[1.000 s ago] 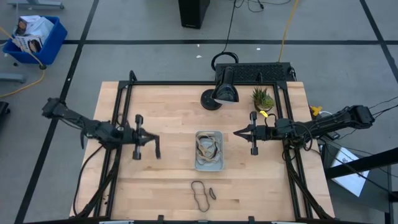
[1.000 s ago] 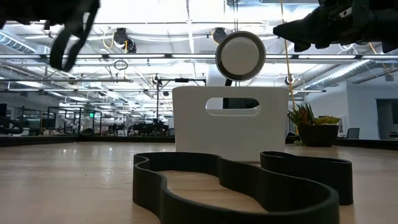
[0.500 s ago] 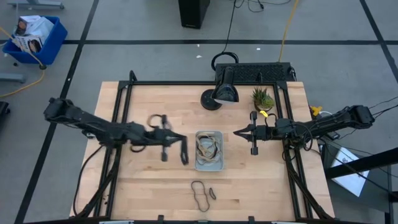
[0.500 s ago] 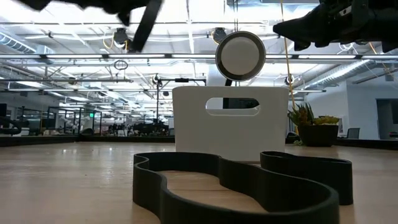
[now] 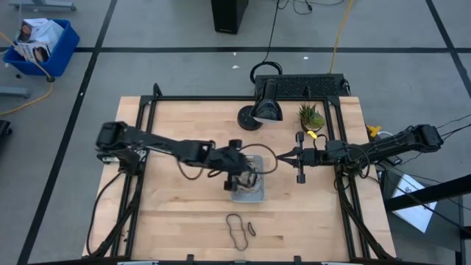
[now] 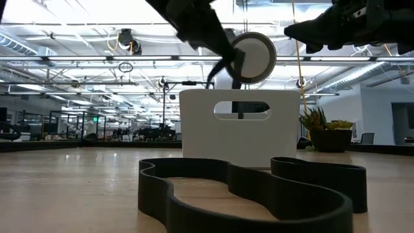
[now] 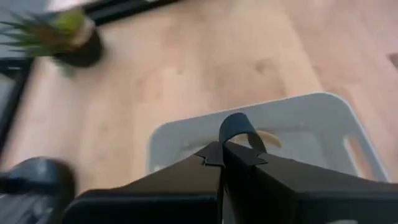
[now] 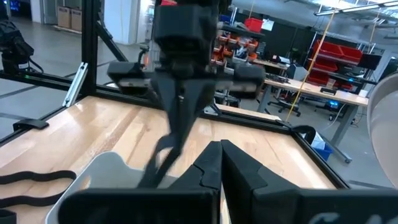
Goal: Pick and place rubber bands into bin
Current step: Put the black rubber band into the gray container
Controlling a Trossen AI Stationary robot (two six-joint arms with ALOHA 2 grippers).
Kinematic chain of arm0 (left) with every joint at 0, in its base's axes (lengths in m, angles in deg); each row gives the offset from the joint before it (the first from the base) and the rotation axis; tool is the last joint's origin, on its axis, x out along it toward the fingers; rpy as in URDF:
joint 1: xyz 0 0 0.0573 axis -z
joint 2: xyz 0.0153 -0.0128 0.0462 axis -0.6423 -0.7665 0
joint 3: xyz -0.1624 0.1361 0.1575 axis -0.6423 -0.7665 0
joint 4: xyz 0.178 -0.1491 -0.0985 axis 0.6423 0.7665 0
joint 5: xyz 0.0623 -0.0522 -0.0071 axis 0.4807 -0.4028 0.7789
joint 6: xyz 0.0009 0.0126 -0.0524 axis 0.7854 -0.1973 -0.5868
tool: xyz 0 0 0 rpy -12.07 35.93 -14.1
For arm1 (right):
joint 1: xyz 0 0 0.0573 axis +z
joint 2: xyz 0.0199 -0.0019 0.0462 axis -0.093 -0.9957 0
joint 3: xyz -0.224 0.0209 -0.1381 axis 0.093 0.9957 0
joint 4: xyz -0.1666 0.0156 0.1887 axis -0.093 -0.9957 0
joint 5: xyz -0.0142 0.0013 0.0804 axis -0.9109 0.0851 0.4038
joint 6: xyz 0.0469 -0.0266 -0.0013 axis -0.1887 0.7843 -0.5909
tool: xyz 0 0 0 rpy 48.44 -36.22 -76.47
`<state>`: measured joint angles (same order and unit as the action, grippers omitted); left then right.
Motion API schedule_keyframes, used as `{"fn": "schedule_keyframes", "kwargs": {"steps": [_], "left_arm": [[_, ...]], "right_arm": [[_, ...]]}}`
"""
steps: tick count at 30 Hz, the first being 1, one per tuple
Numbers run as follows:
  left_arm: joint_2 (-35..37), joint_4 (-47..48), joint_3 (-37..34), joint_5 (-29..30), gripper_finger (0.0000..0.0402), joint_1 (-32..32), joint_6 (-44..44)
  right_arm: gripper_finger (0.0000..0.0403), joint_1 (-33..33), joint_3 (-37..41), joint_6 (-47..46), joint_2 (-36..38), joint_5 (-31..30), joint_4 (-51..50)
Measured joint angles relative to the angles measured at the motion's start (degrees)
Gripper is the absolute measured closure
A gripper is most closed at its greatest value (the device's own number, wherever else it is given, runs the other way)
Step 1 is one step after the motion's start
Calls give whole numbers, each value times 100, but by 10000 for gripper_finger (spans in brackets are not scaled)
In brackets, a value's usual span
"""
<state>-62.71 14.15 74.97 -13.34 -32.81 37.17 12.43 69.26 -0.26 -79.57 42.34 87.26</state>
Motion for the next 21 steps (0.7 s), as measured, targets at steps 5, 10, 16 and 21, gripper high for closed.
{"fn": "schedule_keyframes", "kwargs": {"steps": [5,10,16,21], "left_arm": [[-630,126,289,-700,400,-149,209],[-1057,430,293,-890,399,-268,311],[-1375,462,293,-982,399,-334,217],[-1337,419,293,-1085,372,-371,226]], "right_arm": [[403,0,0,27,-1,0,-18],[403,0,0,66,-1,0,-36],[403,0,0,181,-1,-2,-41],[403,0,0,189,-1,-4,-39]]}}
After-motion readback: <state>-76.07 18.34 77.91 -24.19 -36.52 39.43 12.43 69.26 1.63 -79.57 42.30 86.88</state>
